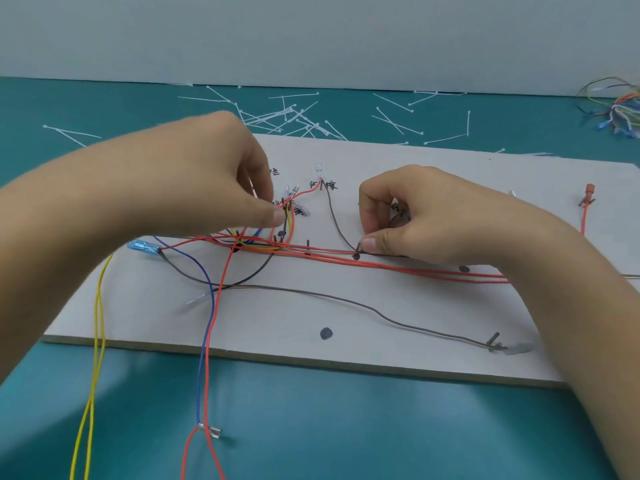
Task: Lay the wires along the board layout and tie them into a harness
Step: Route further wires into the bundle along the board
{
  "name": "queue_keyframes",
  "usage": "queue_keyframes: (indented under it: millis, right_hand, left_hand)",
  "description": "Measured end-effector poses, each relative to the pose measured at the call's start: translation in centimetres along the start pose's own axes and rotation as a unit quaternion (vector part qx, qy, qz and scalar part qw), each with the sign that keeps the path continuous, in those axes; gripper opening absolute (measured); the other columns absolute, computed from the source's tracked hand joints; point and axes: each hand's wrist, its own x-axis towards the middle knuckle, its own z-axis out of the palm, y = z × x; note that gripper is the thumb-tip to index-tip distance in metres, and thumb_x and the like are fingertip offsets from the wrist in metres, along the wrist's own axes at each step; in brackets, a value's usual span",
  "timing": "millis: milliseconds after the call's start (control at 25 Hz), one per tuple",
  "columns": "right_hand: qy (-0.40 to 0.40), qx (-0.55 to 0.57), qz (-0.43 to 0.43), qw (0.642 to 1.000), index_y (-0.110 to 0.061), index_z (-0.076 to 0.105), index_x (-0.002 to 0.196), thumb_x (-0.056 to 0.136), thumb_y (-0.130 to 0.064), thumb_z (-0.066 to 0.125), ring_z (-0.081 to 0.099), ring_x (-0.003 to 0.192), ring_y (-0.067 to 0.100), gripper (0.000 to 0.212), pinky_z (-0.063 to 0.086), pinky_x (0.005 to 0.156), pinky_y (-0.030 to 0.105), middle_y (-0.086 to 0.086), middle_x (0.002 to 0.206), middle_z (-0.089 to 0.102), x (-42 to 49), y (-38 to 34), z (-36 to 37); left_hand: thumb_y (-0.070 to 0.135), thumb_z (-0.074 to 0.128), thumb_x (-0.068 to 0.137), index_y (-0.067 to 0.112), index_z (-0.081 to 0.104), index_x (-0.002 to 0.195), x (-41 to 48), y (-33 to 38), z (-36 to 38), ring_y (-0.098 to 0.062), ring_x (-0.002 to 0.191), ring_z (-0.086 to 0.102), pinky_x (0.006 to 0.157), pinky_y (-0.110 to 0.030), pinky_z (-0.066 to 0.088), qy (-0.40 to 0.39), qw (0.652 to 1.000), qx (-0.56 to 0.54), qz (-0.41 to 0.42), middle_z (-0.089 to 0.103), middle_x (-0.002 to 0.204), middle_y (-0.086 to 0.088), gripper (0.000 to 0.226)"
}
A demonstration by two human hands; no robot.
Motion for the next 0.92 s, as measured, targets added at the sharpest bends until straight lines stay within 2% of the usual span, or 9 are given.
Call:
queue_keyframes:
  millis: [80, 160, 200, 280, 400, 560, 680, 800, 920]
  right_hand:
    - [0.015, 0.0, 0.005, 1.0, -0.046, 0.057, 0.099, 0.081, -0.026, 0.067, 0.058, 0.097, 0.013, 0.028, 0.05, 0.081, 0.036, -0.017, 0.097, 0.06, 0.0, -0.6, 0.2]
    - [0.027, 0.004, -0.002, 1.0, -0.051, 0.052, 0.115, 0.081, -0.012, 0.058, 0.051, 0.102, 0.005, 0.052, 0.041, 0.093, 0.039, -0.018, 0.106, 0.053, -0.1, -1.2, 0.5]
    - [0.03, 0.0, -0.002, 1.0, -0.052, 0.05, 0.123, 0.082, -0.008, 0.055, 0.047, 0.1, 0.001, 0.06, 0.037, 0.095, 0.038, -0.016, 0.108, 0.05, -0.1, -1.4, 0.6]
    - [0.03, -0.028, 0.004, 0.999, -0.052, 0.046, 0.135, 0.084, -0.007, 0.052, 0.04, 0.102, 0.011, 0.069, 0.03, 0.093, 0.038, -0.012, 0.112, 0.042, 0.0, -1.6, 0.7]
    - [0.013, -0.074, -0.002, 0.997, -0.049, 0.044, 0.145, 0.086, -0.01, 0.049, 0.033, 0.113, 0.019, 0.071, 0.026, 0.092, 0.038, -0.013, 0.118, 0.037, 0.3, -1.6, 1.0]
    - [-0.002, -0.071, -0.017, 0.997, -0.052, 0.046, 0.141, 0.087, -0.011, 0.046, 0.032, 0.113, 0.018, 0.069, 0.026, 0.094, 0.038, -0.017, 0.124, 0.039, 0.4, -1.7, 1.4]
    - [-0.008, -0.074, -0.023, 0.997, -0.05, 0.048, 0.142, 0.088, -0.01, 0.047, 0.031, 0.116, 0.016, 0.066, 0.025, 0.097, 0.038, -0.02, 0.133, 0.04, 0.4, -2.0, 1.5]
    - [-0.01, -0.077, -0.038, 0.996, -0.041, 0.048, 0.146, 0.089, -0.01, 0.048, 0.028, 0.122, 0.014, 0.065, 0.023, 0.098, 0.036, -0.027, 0.146, 0.034, 0.4, -2.1, 1.7]
    - [-0.017, -0.076, -0.045, 0.996, -0.037, 0.047, 0.148, 0.089, -0.01, 0.049, 0.027, 0.127, 0.011, 0.065, 0.021, 0.098, 0.034, -0.031, 0.152, 0.034, 0.4, -2.1, 1.7]
  left_hand:
    - [0.048, 0.082, 0.074, 0.03, 0.077, 0.075, 0.0, -0.1, 1.0, -0.004, 0.061, 0.065, 0.061, -0.025, 0.05, 0.007, 1.0, 0.005, -0.016, 0.072, 0.066, 0.018, 0.019]
    - [0.037, 0.083, 0.077, 0.028, 0.077, 0.071, 0.1, -0.2, 1.6, -0.002, 0.059, 0.064, 0.056, -0.023, 0.048, 0.02, 0.999, 0.012, -0.024, 0.072, 0.063, 0.015, 0.011]
    - [0.031, 0.081, 0.078, 0.028, 0.077, 0.069, 0.2, -0.2, 1.8, 0.0, 0.058, 0.062, 0.054, -0.022, 0.044, 0.025, 0.999, 0.014, -0.024, 0.071, 0.063, 0.013, 0.01]
    - [0.023, 0.078, 0.08, 0.025, 0.075, 0.068, 0.2, -0.4, 2.1, -0.003, 0.059, 0.062, 0.053, -0.022, 0.043, 0.027, 0.999, 0.014, -0.034, 0.071, 0.064, 0.008, 0.012]
    - [0.02, 0.07, 0.083, 0.022, 0.073, 0.069, 0.1, -0.4, 2.0, -0.014, 0.062, 0.066, 0.054, -0.025, 0.049, 0.025, 0.998, 0.021, -0.044, 0.072, 0.068, 0.004, 0.014]
    - [0.022, 0.067, 0.082, 0.029, 0.074, 0.07, -0.1, 0.3, 0.7, -0.01, 0.047, 0.061, 0.052, -0.024, 0.046, 0.058, 0.998, -0.015, -0.036, 0.072, 0.06, 0.009, 0.016]
    - [0.021, 0.068, 0.082, 0.041, 0.075, 0.075, -0.7, 1.2, 0.0, -0.011, 0.046, 0.063, 0.049, -0.022, 0.048, 0.041, 0.997, -0.054, -0.025, 0.073, 0.059, 0.008, 0.022]
    - [0.023, 0.071, 0.078, 0.04, 0.078, 0.075, -1.9, 1.9, 0.2, -0.017, 0.051, 0.068, 0.059, -0.031, 0.057, 0.013, 0.997, -0.077, -0.023, 0.073, 0.058, 0.007, 0.018]
    - [0.028, 0.073, 0.077, 0.034, 0.079, 0.078, -3.1, 2.8, 1.0, -0.036, 0.059, 0.068, 0.057, -0.042, 0.056, -0.038, 0.993, -0.107, -0.034, 0.074, 0.059, 0.004, 0.009]
